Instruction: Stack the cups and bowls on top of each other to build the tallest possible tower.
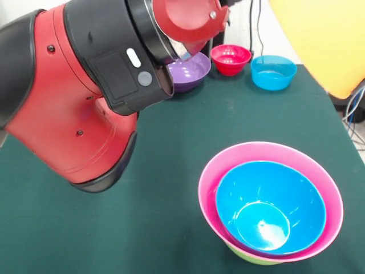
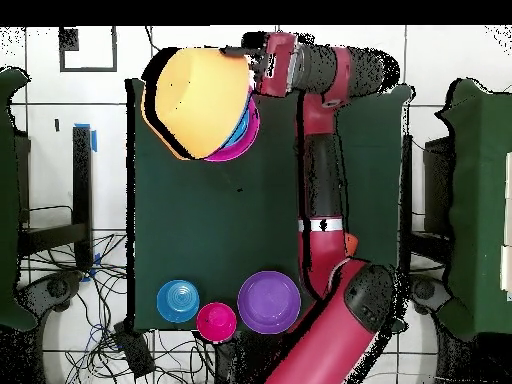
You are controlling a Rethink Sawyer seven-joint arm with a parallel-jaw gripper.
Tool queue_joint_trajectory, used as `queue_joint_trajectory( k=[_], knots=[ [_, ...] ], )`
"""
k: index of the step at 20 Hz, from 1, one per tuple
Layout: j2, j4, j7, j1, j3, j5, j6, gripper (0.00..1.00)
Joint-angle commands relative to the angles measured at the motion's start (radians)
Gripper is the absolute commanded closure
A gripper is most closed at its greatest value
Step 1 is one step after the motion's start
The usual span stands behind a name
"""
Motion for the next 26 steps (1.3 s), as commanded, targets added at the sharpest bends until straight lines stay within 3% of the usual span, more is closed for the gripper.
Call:
queue_joint_trajectory(
  k=[1,5,9,13,17,21,26],
  knots=[
    [0.017,-0.169,-0.213,0.059,-0.028,0.132,0.117,1.0],
    [-0.008,-0.22,-0.173,0.086,-0.082,0.181,0.143,1.0],
    [-0.021,-0.24,-0.069,0.107,-0.114,0.264,0.175,1.0],
    [-0.029,-0.254,-0.079,0.116,-0.145,0.282,0.21,1.0],
    [-0.035,-0.274,-0.14,0.12,-0.177,0.251,0.214,1.0],
    [-0.041,-0.283,-0.1,0.121,-0.203,0.263,0.225,1.0],
    [-0.053,-0.31,-0.115,0.115,-0.259,0.171,0.201,1.0]
  ],
)
